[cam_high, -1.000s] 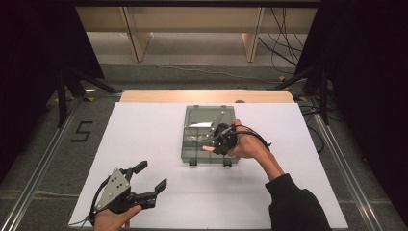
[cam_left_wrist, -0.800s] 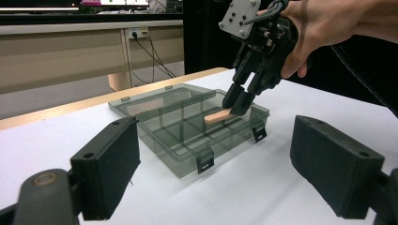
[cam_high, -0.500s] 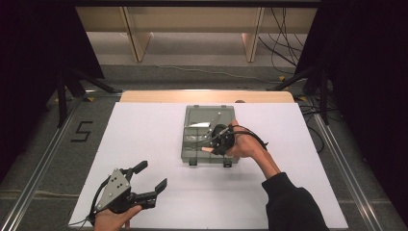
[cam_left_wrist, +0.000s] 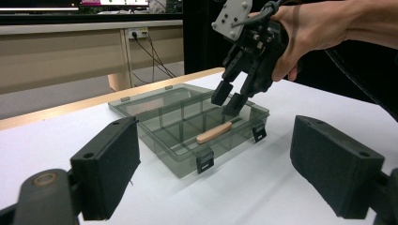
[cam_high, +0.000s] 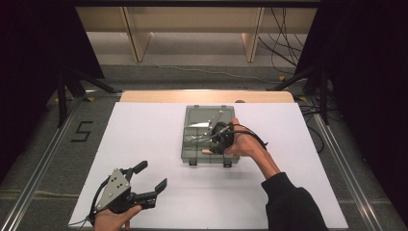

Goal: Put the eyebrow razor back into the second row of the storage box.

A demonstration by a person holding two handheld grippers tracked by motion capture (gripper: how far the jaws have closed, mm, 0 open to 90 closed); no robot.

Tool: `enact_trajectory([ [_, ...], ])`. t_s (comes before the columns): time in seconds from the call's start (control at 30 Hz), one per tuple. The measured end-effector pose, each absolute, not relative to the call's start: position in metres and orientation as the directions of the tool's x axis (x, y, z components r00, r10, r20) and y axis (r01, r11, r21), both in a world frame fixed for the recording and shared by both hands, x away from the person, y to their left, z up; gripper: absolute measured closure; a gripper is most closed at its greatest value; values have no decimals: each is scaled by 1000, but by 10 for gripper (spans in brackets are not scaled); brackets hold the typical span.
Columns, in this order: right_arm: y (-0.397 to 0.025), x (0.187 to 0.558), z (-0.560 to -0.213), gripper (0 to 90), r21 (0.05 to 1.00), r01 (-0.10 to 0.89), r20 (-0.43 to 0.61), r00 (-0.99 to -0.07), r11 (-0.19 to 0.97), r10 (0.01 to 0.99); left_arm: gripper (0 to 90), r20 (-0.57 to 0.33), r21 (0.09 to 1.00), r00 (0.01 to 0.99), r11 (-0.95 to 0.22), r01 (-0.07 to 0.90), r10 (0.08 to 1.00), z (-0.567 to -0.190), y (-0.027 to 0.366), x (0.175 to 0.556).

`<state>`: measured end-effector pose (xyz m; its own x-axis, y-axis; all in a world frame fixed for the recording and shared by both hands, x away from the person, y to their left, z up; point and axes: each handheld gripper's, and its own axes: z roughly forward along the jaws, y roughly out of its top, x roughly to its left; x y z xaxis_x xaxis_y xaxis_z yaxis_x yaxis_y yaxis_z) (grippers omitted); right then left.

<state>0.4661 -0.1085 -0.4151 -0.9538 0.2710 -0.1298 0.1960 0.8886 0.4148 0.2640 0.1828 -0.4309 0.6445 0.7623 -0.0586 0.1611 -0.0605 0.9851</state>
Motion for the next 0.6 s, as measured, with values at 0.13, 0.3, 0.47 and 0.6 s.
enact_trajectory([
  [0.13,-111,461,-409,513,432,221,-152,-938,875,312,160,-60,985,643,-60,162,763,-431,183,264],
  [0.3,-113,453,-399,472,462,217,-179,-927,860,330,160,-56,985,644,-63,160,763,-431,183,264],
  [0.47,-116,449,-393,438,490,223,-179,-921,843,347,160,-57,985,643,-61,161,764,-431,183,264],
  [0.6,-121,442,-389,424,518,229,-183,-911,824,368,160,-58,985,642,-61,162,764,-431,183,264],
])
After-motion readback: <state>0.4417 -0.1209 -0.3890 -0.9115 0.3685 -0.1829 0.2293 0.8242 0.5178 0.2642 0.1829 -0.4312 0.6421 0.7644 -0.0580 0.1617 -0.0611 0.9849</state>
